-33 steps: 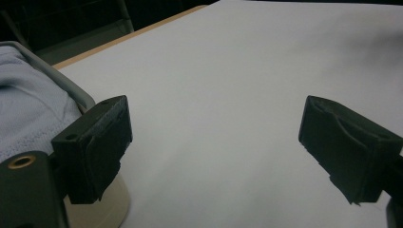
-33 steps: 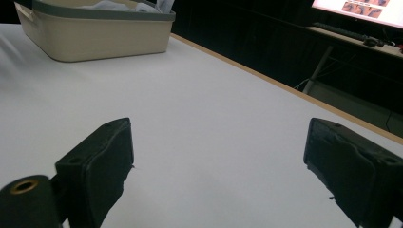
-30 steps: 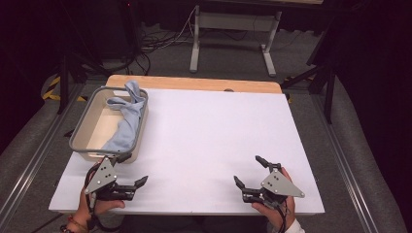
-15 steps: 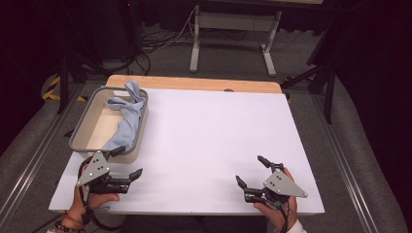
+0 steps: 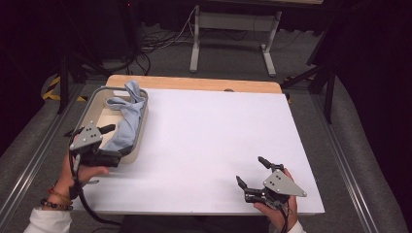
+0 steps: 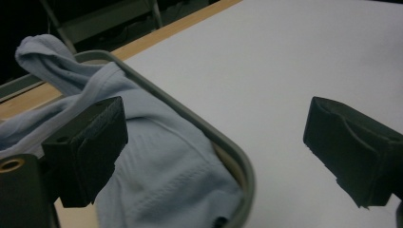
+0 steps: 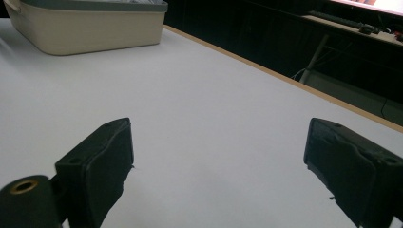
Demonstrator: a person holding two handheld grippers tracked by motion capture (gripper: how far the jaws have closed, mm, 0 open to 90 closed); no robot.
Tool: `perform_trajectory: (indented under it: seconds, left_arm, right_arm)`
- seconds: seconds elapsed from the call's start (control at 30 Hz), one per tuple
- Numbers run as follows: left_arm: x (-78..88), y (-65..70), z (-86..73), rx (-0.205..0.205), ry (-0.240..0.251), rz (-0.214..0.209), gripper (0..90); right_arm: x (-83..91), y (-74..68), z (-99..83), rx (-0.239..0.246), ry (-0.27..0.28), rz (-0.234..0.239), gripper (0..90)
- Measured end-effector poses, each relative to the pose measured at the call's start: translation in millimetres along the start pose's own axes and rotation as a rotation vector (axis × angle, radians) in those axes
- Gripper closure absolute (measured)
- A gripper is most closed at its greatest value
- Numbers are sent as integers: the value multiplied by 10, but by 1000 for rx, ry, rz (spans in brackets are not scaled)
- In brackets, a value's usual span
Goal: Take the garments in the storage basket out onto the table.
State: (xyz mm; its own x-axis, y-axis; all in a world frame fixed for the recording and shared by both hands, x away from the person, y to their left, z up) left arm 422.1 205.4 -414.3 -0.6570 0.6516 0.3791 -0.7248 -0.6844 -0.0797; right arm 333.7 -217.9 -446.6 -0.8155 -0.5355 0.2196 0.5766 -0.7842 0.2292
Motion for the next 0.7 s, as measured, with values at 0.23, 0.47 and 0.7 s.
perform_trajectory:
  seconds: [0.23, 0.47, 0.7]
  left_arm:
    - [-279, -368, 89, 74, -130, 11, 84]
    - [-608, -648, 31, 167, -259, 18, 85]
    - [-785, -814, -106, 205, -380, 21, 70]
  right_arm:
    - [3, 23, -26, -11, -13, -4, 96]
    - [-15, 16, -51, -6, -29, 6, 96]
    - [-34, -20, -80, 5, -51, 25, 96]
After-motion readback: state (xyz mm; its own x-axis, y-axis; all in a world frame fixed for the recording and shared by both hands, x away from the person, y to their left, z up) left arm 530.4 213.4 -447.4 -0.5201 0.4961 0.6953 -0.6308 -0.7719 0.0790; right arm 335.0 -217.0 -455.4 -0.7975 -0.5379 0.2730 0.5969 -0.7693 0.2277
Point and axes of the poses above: each handheld gripper's, and its own axes: x roughly backward along the jaws, z roughly out of its top, y roughly to its right, the point moved 7 cm from there along -x, roughly forward along the jaws, and after that the axes turned 4 degrees about y, right-handed, at the moved point
